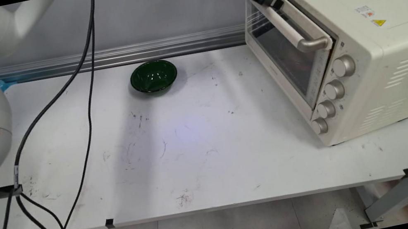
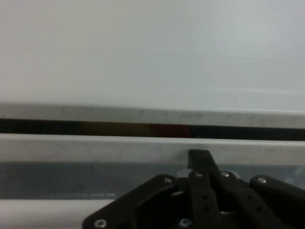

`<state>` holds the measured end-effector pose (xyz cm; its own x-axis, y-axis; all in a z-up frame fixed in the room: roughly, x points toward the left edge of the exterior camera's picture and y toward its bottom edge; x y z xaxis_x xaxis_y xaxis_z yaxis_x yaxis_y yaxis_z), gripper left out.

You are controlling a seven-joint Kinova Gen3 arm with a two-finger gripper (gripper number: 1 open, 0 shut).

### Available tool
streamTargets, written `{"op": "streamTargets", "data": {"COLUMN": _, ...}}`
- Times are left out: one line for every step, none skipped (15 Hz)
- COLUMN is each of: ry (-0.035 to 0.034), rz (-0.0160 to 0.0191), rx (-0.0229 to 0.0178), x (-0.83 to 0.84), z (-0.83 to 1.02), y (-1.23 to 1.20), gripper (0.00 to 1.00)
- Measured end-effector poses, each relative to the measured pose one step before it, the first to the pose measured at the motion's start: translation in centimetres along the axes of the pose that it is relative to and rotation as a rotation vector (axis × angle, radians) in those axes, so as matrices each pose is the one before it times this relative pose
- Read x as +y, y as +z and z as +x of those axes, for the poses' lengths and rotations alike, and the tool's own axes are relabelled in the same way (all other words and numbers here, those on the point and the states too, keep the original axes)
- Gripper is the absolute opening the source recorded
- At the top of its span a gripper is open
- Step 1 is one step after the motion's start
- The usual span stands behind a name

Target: Open the oven

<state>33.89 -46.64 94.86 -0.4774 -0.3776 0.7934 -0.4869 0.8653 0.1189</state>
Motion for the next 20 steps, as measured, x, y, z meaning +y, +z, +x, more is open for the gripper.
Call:
{"op": "streamTargets", "data": {"ry": -0.00043, "rz": 0.00049, "rx": -0.00221, "x": -0.018, "z": -0.138, "y": 0.017, "gripper": 0.00}}
{"op": "streamTargets", "data": {"ry": 0.00000, "rz": 0.00025, "rx": -0.00209, "x": -0.016, "z": -0.119, "y": 0.018, "gripper": 0.00}}
{"op": "streamTargets", "data": {"ry": 0.00060, "rz": -0.00001, "rx": -0.00319, "x": -0.012, "z": -0.152, "y": 0.029, "gripper": 0.00}}
{"op": "streamTargets", "data": {"ry": 0.00067, "rz": 0.00031, "rx": -0.00305, "x": -0.008, "z": -0.171, "y": -0.003, "gripper": 0.00}}
{"op": "streamTargets", "data": {"ry": 0.00049, "rz": 0.00004, "rx": -0.00226, "x": -0.006, "z": -0.125, "y": 0.003, "gripper": 0.00}}
{"op": "streamTargets", "data": {"ry": 0.00078, "rz": 0.00010, "rx": -0.00233, "x": -0.007, "z": -0.121, "y": -0.007, "gripper": 0.00}}
{"op": "streamTargets", "data": {"ry": 0.00089, "rz": 0.00016, "rx": -0.00176, "x": -0.010, "z": -0.100, "y": -0.029, "gripper": 0.00}}
{"op": "streamTargets", "data": {"ry": 0.00085, "rz": 0.00021, "rx": -0.00137, "x": -0.008, "z": -0.068, "y": -0.020, "gripper": 0.00}}
{"op": "streamTargets", "data": {"ry": 0.00110, "rz": 0.00106, "rx": -0.00170, "x": -0.030, "z": -0.108, "y": -0.101, "gripper": 0.00}}
{"op": "streamTargets", "data": {"ry": 0.00175, "rz": 0.00098, "rx": -0.00165, "x": -0.025, "z": -0.103, "y": -0.106, "gripper": 0.00}}
{"op": "streamTargets", "data": {"ry": 0.00168, "rz": 0.00075, "rx": -0.00139, "x": -0.018, "z": -0.091, "y": -0.105, "gripper": 0.00}}
{"op": "streamTargets", "data": {"ry": 0.00192, "rz": 0.00063, "rx": -0.00246, "x": -0.018, "z": -0.139, "y": -0.133, "gripper": 0.00}}
{"op": "streamTargets", "data": {"ry": 0.00186, "rz": 0.00073, "rx": -0.00235, "x": -0.010, "z": -0.168, "y": -0.174, "gripper": 0.00}}
{"op": "streamTargets", "data": {"ry": 0.00237, "rz": -0.00005, "rx": -0.00273, "x": 0.017, "z": -0.171, "y": -0.173, "gripper": 0.00}}
{"op": "streamTargets", "data": {"ry": 0.00203, "rz": -0.00016, "rx": -0.00291, "x": 0.022, "z": -0.181, "y": -0.165, "gripper": 0.00}}
{"op": "streamTargets", "data": {"ry": 0.00256, "rz": -0.00072, "rx": -0.00335, "x": 0.037, "z": -0.223, "y": -0.206, "gripper": 0.00}}
{"op": "streamTargets", "data": {"ry": 0.00222, "rz": -0.00067, "rx": -0.00309, "x": 0.038, "z": -0.203, "y": -0.178, "gripper": 0.00}}
{"op": "streamTargets", "data": {"ry": 0.00291, "rz": -0.00153, "rx": -0.00414, "x": 0.059, "z": -0.235, "y": -0.172, "gripper": 0.00}}
{"op": "streamTargets", "data": {"ry": 0.00225, "rz": -0.00121, "rx": -0.00404, "x": 0.063, "z": -0.263, "y": -0.212, "gripper": 0.00}}
{"op": "streamTargets", "data": {"ry": 0.00191, "rz": -0.00123, "rx": -0.00310, "x": 0.054, "z": -0.212, "y": -0.167, "gripper": 0.00}}
